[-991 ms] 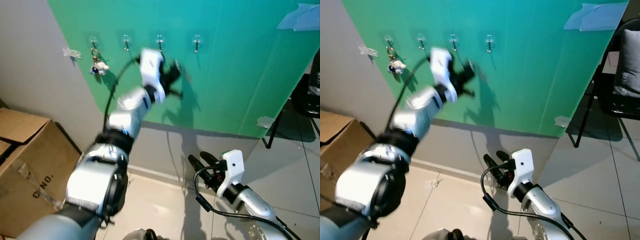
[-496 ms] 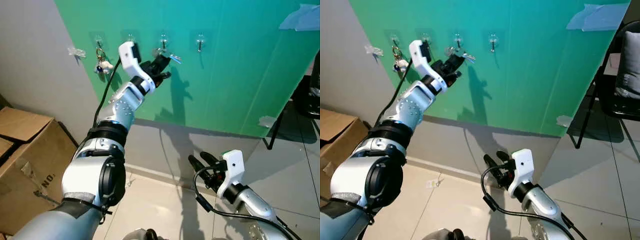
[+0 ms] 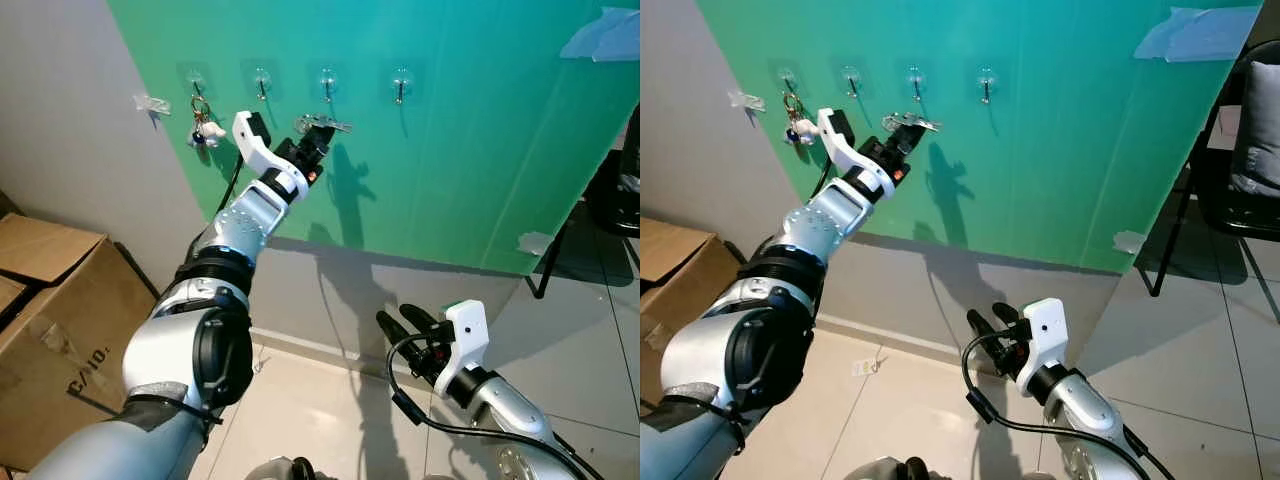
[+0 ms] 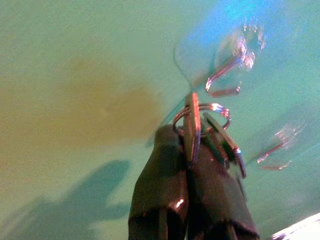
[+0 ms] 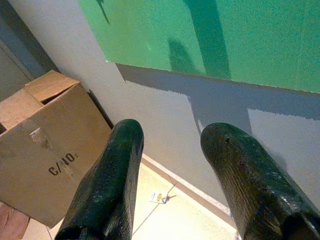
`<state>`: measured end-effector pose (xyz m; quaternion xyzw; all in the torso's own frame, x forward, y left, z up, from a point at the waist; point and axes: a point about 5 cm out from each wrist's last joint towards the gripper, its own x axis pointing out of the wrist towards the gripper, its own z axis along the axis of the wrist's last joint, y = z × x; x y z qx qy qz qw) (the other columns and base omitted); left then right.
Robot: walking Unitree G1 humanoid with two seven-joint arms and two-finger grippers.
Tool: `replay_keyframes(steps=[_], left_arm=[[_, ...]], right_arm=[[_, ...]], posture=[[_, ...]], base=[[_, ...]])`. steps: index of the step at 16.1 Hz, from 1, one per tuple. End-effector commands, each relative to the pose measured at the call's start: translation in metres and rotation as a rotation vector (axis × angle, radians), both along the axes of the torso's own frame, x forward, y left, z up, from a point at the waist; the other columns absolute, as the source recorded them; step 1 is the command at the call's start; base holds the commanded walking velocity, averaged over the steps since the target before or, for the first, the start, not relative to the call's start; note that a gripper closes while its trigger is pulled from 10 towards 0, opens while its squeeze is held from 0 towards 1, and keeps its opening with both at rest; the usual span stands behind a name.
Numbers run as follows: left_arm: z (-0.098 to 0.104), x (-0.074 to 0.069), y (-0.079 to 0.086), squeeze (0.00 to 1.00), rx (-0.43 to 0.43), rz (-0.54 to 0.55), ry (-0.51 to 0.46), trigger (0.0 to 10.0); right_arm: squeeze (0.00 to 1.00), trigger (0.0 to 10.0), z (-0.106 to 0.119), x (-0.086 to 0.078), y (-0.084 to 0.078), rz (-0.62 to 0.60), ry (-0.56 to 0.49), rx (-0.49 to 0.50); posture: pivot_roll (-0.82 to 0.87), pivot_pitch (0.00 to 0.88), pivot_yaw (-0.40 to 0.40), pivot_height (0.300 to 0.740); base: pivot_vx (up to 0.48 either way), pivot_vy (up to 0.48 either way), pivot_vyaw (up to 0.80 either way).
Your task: Hang keys on a hook
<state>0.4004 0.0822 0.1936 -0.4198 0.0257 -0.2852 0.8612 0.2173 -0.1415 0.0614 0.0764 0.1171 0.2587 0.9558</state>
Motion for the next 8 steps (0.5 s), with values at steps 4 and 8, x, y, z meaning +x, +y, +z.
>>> replay_keyframes(steps=[4, 8], left_arm=[[0.007, -0.003, -0.014, 0.00, 0.758, 0.073, -0.354, 0.0], [0.021, -0.001, -0.014, 0.00, 0.775, 0.087, -0.415, 0.0]], right_arm=[[0.00, 10.0, 0.004, -0.002, 0.002, 0.016, -0.005, 0.021], [0.00, 10.0, 0.003, -0.002, 0.003, 0.021, -0.004, 0.024]], posture=[[-0.27, 0.036, 0.140, 0.740], [-0.27, 0.036, 0.140, 0.740]], base=[[0.000, 0.000, 0.00], [0.000, 0.000, 0.00]])
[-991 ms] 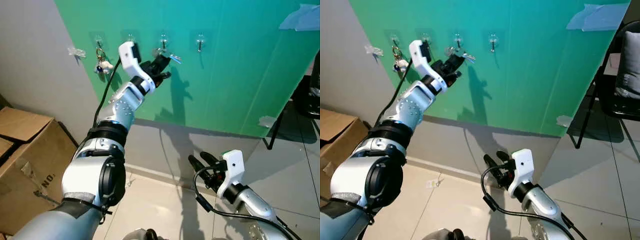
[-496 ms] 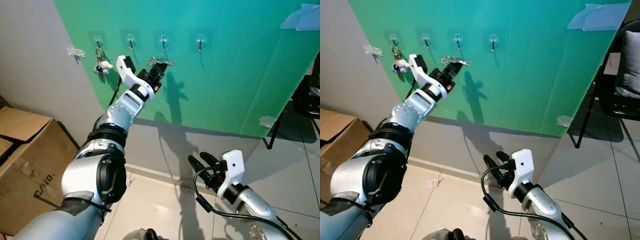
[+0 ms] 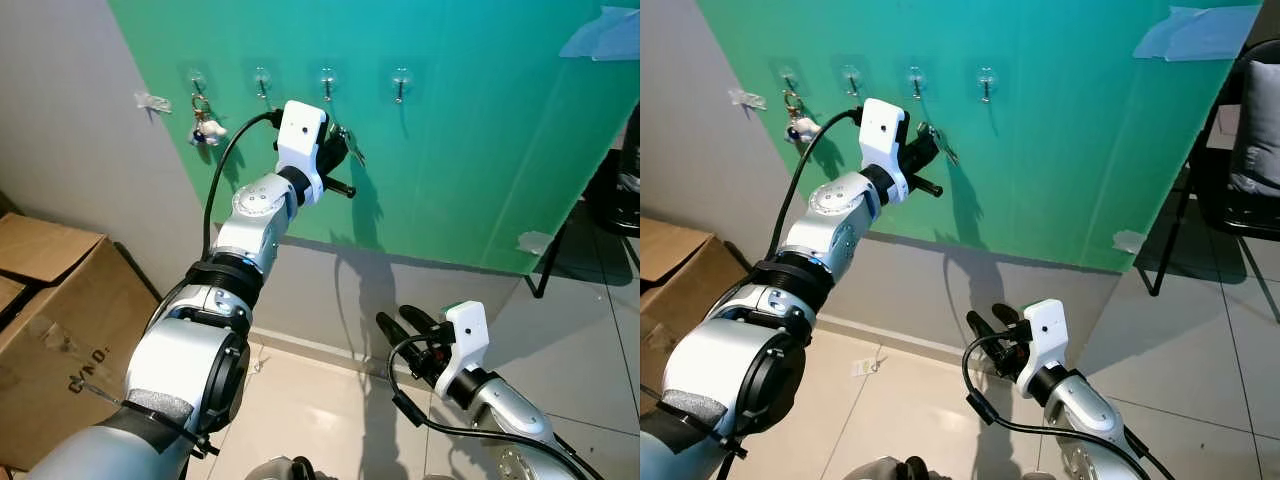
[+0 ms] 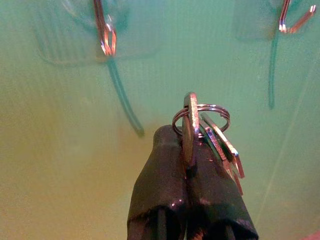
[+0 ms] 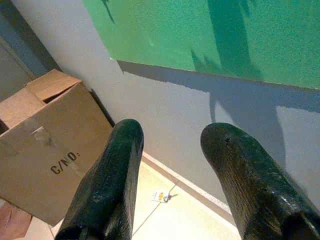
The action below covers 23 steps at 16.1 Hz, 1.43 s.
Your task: Hang keys on a hook
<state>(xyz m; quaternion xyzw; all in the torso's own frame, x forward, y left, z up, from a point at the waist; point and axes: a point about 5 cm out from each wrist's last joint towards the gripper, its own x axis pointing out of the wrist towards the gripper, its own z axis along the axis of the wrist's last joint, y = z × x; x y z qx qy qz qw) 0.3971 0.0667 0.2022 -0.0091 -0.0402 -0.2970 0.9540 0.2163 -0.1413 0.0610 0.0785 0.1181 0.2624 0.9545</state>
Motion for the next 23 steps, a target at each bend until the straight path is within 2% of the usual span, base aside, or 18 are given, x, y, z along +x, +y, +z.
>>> replay_keyframes(steps=[1, 3, 4, 5, 6, 10, 12, 13, 14, 16, 19, 23], left_arm=[[0.014, 0.003, 0.002, 0.00, 0.000, 0.006, -0.052, 0.0], [0.020, 0.005, 0.003, 0.00, -0.055, 0.010, -0.049, 0.0], [0.028, 0.007, 0.005, 0.00, -0.165, -0.004, -0.026, 0.0], [0.031, 0.008, 0.006, 0.00, -0.227, -0.013, -0.003, 0.0], [0.032, 0.009, 0.007, 0.00, -0.251, -0.012, 0.011, 0.0], [0.024, 0.014, 0.017, 0.00, -0.493, 0.026, 0.164, 0.0], [0.014, 0.015, 0.024, 0.00, -0.608, 0.061, 0.264, 0.0], [0.006, 0.015, 0.027, 0.00, -0.695, 0.081, 0.343, 0.0], [-0.002, 0.014, 0.029, 0.00, -0.748, 0.093, 0.404, 0.0], [-0.014, 0.011, 0.029, 0.00, -0.798, 0.116, 0.481, 0.0], [-0.026, 0.008, 0.026, 0.00, -0.820, 0.128, 0.559, 0.0], [-0.030, 0.008, 0.028, 0.00, -0.824, 0.151, 0.581, 0.0]], right_arm=[[0.00, 10.0, 0.003, -0.001, 0.003, 0.014, -0.007, 0.019], [0.00, 10.0, 0.003, -0.001, 0.003, 0.014, -0.006, 0.019], [0.00, 10.0, 0.003, -0.001, 0.003, 0.013, -0.006, 0.019], [0.00, 10.0, 0.003, -0.001, 0.003, 0.013, -0.006, 0.019], [0.00, 10.0, 0.003, -0.001, 0.003, 0.014, -0.006, 0.019], [0.00, 10.0, 0.004, -0.002, 0.003, 0.015, -0.005, 0.018], [0.00, 10.0, 0.004, -0.002, 0.003, 0.015, -0.003, 0.018], [0.00, 10.0, 0.004, -0.002, 0.003, 0.016, -0.002, 0.018], [0.00, 10.0, 0.003, -0.003, 0.002, 0.017, 0.001, 0.016], [0.00, 10.0, 0.002, -0.003, 0.002, 0.018, 0.003, 0.015], [0.00, 10.0, 0.001, -0.003, 0.002, 0.019, 0.007, 0.015], [0.00, 10.0, 0.002, -0.003, 0.003, 0.019, 0.010, 0.016]], posture=[[-0.27, 0.035, 0.140, 0.740], [-0.27, 0.036, 0.141, 0.740], [-0.27, 0.036, 0.140, 0.740], [-0.27, 0.036, 0.140, 0.740], [-0.27, 0.036, 0.140, 0.740], [-0.27, 0.038, 0.141, 0.740], [-0.28, 0.040, 0.142, 0.740], [-0.27, 0.040, 0.141, 0.740], [-0.28, 0.041, 0.140, 0.740], [-0.28, 0.043, 0.142, 0.740], [-0.28, 0.043, 0.143, 0.740], [-0.28, 0.046, 0.144, 0.740]], base=[[0.000, 0.000, 0.00], [0.000, 0.000, 0.00], [0.000, 0.000, 0.00], [0.000, 0.000, 0.00], [0.000, 0.000, 0.00], [0.000, 0.000, 0.00], [0.000, 0.000, 0.00], [0.000, 0.000, 0.00], [0.000, 0.000, 0.00], [0.000, 0.000, 0.00], [0.000, 0.000, 0.00], [0.000, 0.000, 0.00]])
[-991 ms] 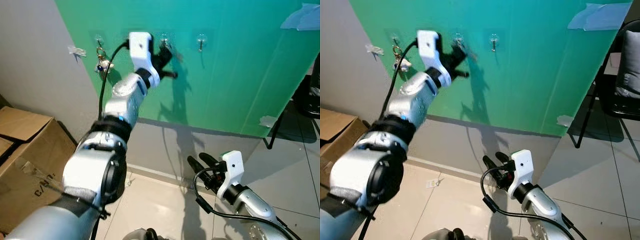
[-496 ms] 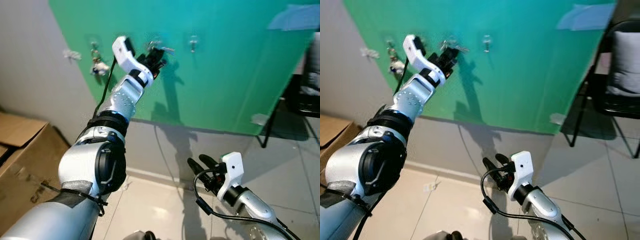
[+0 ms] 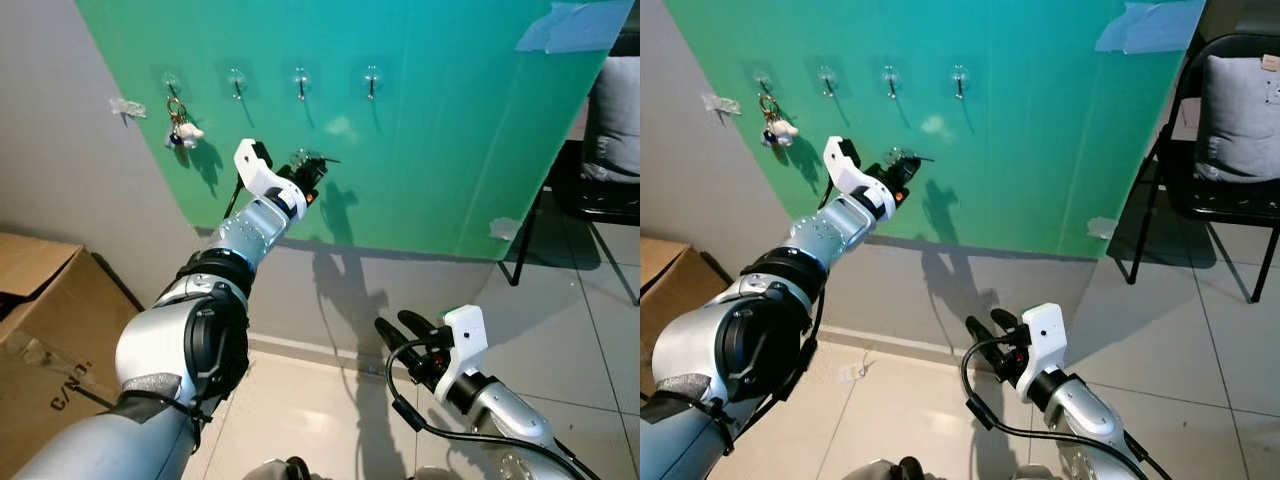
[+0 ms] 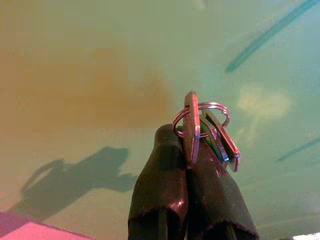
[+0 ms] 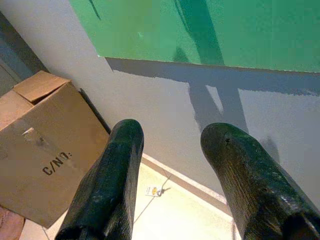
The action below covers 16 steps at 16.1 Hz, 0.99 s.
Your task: Hang keys on a hook
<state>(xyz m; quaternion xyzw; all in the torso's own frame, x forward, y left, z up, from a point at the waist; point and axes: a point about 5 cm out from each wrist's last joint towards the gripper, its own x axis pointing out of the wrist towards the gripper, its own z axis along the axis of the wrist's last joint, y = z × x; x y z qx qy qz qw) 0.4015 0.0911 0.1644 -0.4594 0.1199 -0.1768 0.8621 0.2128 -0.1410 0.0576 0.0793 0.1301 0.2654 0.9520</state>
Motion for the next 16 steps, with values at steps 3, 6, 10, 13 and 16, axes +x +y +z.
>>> replay_keyframes(steps=[3, 6, 10, 13, 16], left_arm=[[0.006, 0.001, 0.001, 0.00, 0.559, -0.025, -0.226, 0.0], [-0.008, -0.018, 0.005, 0.00, 0.888, -0.053, -0.471, 0.0], [-0.040, -0.077, 0.034, 0.00, 0.954, 0.066, -0.580, 0.0], [-0.069, -0.121, 0.052, 0.00, 1.034, 0.117, -0.567, 0.0], [-0.089, -0.171, 0.067, 0.00, 0.975, 0.176, -0.412, 0.0]], right_arm=[[0.00, 10.0, 0.008, 0.001, 0.003, -0.007, -0.035, 0.015], [0.00, 10.0, 0.021, 0.016, -0.003, -0.135, -0.094, 0.027], [0.00, 10.0, 0.025, 0.032, 0.003, -0.145, -0.133, 0.017], [0.00, 10.0, 0.025, 0.041, 0.000, -0.202, -0.153, -0.006], [0.00, 10.0, 0.014, 0.035, -0.016, -0.277, -0.160, 0.017]], posture=[[-0.28, 0.043, 0.154, 0.740], [-0.24, 0.036, 0.160, 0.740], [-0.18, 0.009, 0.146, 0.740], [-0.15, 0.000, 0.135, 0.740], [-0.14, 0.000, 0.117, 0.740]], base=[[0.000, 0.000, 0.00], [0.000, 0.000, 0.00], [0.000, 0.000, 0.00], [0.000, 0.000, 0.00], [0.000, 0.000, 0.00]])
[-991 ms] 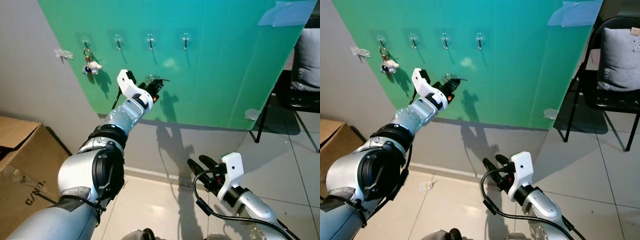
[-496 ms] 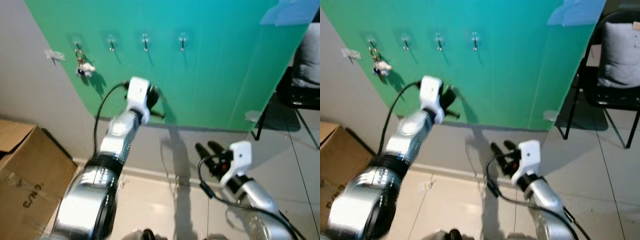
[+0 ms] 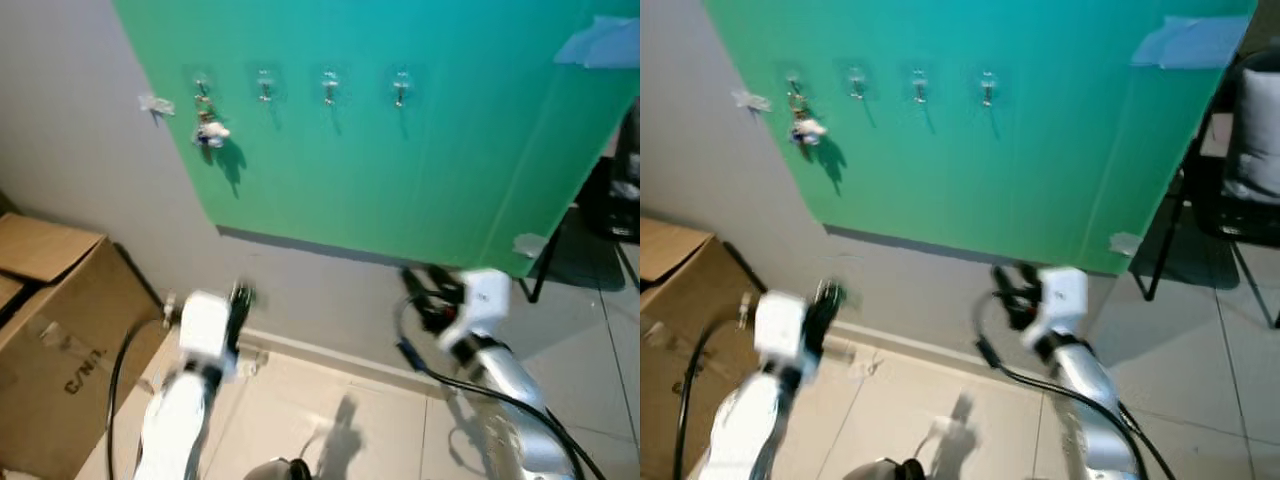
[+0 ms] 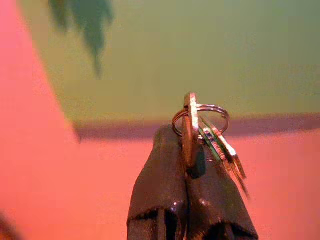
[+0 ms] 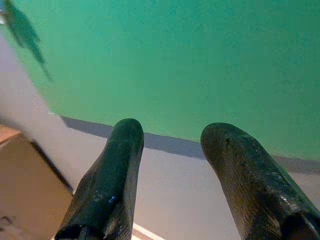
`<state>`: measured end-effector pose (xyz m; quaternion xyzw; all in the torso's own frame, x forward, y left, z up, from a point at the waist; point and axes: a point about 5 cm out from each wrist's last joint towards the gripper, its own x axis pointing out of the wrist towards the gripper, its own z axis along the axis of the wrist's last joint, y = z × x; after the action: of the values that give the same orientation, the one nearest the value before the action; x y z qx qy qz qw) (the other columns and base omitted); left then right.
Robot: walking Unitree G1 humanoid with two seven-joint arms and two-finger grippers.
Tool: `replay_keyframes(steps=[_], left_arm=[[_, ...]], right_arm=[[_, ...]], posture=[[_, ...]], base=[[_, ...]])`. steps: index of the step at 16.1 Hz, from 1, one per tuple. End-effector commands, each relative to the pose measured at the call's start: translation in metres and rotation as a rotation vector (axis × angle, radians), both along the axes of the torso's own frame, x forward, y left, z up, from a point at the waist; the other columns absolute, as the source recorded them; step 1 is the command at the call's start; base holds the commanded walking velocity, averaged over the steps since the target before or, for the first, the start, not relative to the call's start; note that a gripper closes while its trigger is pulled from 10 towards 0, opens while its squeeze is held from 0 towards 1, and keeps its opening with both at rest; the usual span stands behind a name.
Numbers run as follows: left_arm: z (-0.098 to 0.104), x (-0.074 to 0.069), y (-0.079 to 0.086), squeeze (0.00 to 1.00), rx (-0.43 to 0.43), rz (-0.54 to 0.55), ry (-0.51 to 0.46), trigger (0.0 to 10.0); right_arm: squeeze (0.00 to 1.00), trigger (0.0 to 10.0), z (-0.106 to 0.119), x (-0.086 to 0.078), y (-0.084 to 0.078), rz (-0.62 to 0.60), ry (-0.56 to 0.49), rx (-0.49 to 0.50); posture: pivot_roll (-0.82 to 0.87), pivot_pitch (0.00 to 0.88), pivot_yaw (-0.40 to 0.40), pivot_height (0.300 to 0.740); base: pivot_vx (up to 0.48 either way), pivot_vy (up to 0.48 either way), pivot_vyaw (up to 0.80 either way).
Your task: Hang keys on a hook
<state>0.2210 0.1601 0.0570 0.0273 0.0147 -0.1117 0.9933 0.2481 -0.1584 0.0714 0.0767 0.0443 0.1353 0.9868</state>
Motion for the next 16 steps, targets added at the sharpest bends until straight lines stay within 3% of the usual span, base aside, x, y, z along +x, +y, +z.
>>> replay_keyframes(steps=[1, 6, 9, 13, 16], left_arm=[[0.022, 0.011, -0.004, 0.00, -0.004, -0.015, -0.084, 0.0], [0.027, 0.010, -0.006, 0.00, 0.022, -0.016, -0.084, 0.0], [0.029, 0.018, -0.008, 0.00, 0.032, -0.037, -0.069, 0.0], [0.028, 0.025, -0.010, 0.00, 0.016, -0.029, -0.033, 0.0], [0.034, 0.034, -0.016, 0.00, 0.030, -0.047, -0.035, 0.0]], right_arm=[[0.00, 10.0, -0.004, -0.003, 0.000, 0.004, -0.001, 0.014], [0.00, 10.0, -0.010, 0.000, -0.001, -0.009, -0.007, -0.021], [0.00, 10.0, -0.013, 0.000, 0.003, 0.008, -0.003, -0.033], [0.00, 10.0, -0.015, 0.002, 0.002, 0.014, -0.004, -0.044], [0.00, 10.0, -0.016, 0.003, 0.003, 0.022, -0.003, -0.061]], posture=[[-0.14, 0.000, 0.116, 0.740], [-0.13, 0.000, 0.114, 0.740], [-0.13, 0.000, 0.112, 0.740], [-0.14, 0.000, 0.110, 0.740], [-0.14, 0.000, 0.113, 0.740]], base=[[0.000, 0.000, 0.00], [0.000, 0.000, 0.00], [0.000, 0.000, 0.00], [0.000, 0.480, 0.00], [0.000, 0.000, -0.35]])
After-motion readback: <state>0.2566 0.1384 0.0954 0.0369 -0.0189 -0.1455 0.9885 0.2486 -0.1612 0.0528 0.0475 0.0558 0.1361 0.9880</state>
